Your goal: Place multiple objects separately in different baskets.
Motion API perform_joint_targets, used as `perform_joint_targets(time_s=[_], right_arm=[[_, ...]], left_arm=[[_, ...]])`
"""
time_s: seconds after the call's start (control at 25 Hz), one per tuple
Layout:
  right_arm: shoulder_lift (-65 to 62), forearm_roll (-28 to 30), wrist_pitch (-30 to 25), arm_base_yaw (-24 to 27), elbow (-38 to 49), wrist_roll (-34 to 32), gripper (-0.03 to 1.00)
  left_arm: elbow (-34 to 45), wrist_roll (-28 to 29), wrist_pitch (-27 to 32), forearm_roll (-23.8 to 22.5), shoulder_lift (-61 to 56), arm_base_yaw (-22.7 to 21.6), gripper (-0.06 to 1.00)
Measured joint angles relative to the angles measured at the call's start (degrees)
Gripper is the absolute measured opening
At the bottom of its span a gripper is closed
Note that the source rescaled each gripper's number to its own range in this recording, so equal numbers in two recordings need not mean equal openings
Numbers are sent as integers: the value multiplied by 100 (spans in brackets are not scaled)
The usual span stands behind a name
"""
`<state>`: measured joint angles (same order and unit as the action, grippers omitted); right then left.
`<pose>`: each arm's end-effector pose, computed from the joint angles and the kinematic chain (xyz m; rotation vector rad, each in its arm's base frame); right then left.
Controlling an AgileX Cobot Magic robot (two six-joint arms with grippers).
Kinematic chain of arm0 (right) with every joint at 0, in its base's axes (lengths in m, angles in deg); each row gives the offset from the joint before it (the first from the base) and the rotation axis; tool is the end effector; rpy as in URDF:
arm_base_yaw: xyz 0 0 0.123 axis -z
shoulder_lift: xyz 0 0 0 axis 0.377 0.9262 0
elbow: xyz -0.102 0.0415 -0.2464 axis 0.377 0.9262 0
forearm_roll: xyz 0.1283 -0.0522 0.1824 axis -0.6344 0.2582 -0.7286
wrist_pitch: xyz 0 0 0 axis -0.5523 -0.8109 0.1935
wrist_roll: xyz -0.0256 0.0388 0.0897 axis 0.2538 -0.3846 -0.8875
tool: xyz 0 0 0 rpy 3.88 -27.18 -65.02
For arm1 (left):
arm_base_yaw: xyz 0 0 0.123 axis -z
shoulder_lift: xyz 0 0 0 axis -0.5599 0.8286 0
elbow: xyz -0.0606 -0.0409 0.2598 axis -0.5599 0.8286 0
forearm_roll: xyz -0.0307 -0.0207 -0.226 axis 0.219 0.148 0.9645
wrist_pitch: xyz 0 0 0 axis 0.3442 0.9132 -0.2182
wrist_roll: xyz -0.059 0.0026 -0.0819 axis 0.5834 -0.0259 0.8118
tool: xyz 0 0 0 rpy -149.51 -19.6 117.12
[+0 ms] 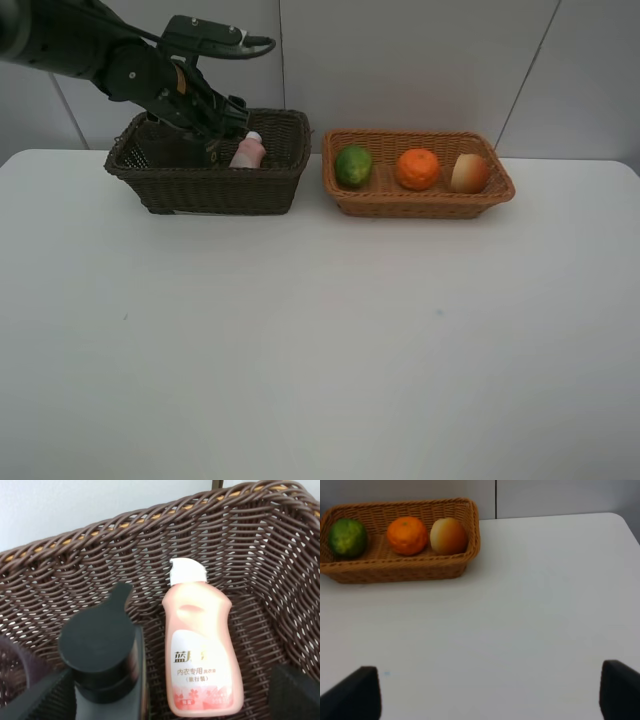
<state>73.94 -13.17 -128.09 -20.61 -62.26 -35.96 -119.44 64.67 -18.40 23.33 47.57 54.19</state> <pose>-0.0039 -0.0049 0.2674 0.0946 2.0167 -0.0442 0.4002 -0.1402 0.1832 0.3714 2.2214 -0.1156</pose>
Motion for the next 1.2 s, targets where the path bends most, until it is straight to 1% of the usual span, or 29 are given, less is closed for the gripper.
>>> perform_joint_targets(time_s=[0.2,0.32,0.4,0.44,0.48,0.64,0.72,0.76,0.84,1.04,1.12,1.2], right_arm=[[0,0,0,0,0,0,84],[0,0,0,0,0,0,84],[0,0,0,0,0,0,84],[0,0,0,0,0,0,84],[0,0,0,0,0,0,84],[0,0,0,0,0,0,84],[0,0,0,0,0,0,84],[0,0,0,0,0,0,84],[0,0,0,0,0,0,84],[0,0,0,0,0,0,84],[0,0,0,0,0,0,84],[0,0,0,0,0,0,84]], left_arm=[[0,-76,72,2,-210,0,100],[0,-87,481,214,-498,0,100],[0,-229,883,579,-742,0,100],[0,-446,1156,815,-886,0,100],[0,-776,1455,1045,-1036,0,100],[0,-2325,2693,2362,-1633,-130,100],[37,-2690,3182,2894,-1961,-261,100],[119,-2785,3359,3035,-2166,-356,100],[425,-2834,3585,3166,-2597,-603,100],[1471,-2946,4004,3158,-4076,-1306,100],[1877,-3044,4165,3158,-4729,-1483,100],[2174,-3092,4392,3181,-5459,-1530,100]])
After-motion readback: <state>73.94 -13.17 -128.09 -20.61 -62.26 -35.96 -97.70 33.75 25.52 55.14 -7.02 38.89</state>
